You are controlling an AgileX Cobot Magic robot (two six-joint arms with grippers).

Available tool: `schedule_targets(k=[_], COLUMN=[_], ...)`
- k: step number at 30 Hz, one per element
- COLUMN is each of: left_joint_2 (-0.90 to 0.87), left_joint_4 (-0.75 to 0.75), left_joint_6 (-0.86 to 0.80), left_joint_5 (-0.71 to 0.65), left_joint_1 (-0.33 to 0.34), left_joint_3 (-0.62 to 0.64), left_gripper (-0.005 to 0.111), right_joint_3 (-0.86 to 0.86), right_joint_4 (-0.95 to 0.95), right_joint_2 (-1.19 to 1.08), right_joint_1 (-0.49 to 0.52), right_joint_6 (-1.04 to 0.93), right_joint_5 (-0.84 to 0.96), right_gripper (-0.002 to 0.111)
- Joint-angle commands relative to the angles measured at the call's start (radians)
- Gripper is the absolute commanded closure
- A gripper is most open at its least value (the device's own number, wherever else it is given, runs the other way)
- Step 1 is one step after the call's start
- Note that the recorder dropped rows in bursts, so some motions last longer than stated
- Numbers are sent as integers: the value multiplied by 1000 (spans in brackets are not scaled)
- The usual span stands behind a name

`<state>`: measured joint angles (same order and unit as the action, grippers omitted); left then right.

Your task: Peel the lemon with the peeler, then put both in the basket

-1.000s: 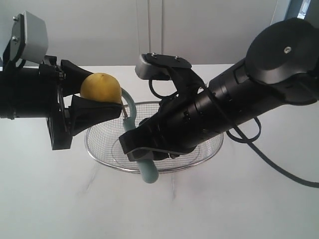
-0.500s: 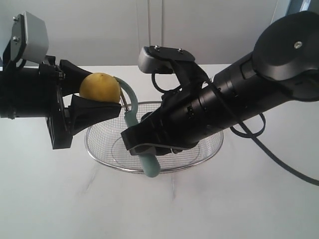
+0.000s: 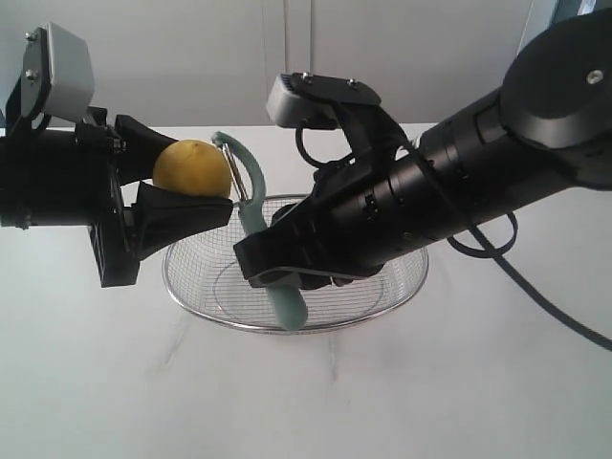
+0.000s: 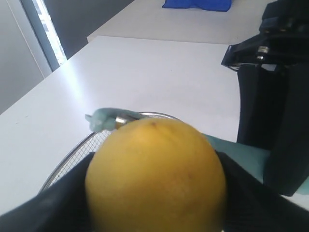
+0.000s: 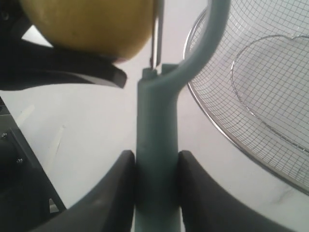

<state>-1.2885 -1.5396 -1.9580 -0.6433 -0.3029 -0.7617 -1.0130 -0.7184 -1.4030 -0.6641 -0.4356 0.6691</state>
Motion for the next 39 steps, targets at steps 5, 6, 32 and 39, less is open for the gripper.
schedule_targets(k=[5,6,32,39], left_joint_2=[7,7,7,7], left_joint_4=[-22,-22,-22,-22], left_joint_6=[-160,-160,-160,-158], left_joint_5=[-20,-20,-21,-23], left_joint_1=[1,1,1,1], left_joint_3=[-6,-6,-6,-6], left_gripper=[107,107,107,107], right_joint_3=[-4,-4,-4,-4], right_joint_4=[11,11,342,749], right_joint_2=[27,32,175,172], right_joint_1=[-3,-3,-3,33], right_joint_6=[-13,-13,134,458], right_joint_5=[-13,-15,-63,-65], right_gripper=[108,108,108,108])
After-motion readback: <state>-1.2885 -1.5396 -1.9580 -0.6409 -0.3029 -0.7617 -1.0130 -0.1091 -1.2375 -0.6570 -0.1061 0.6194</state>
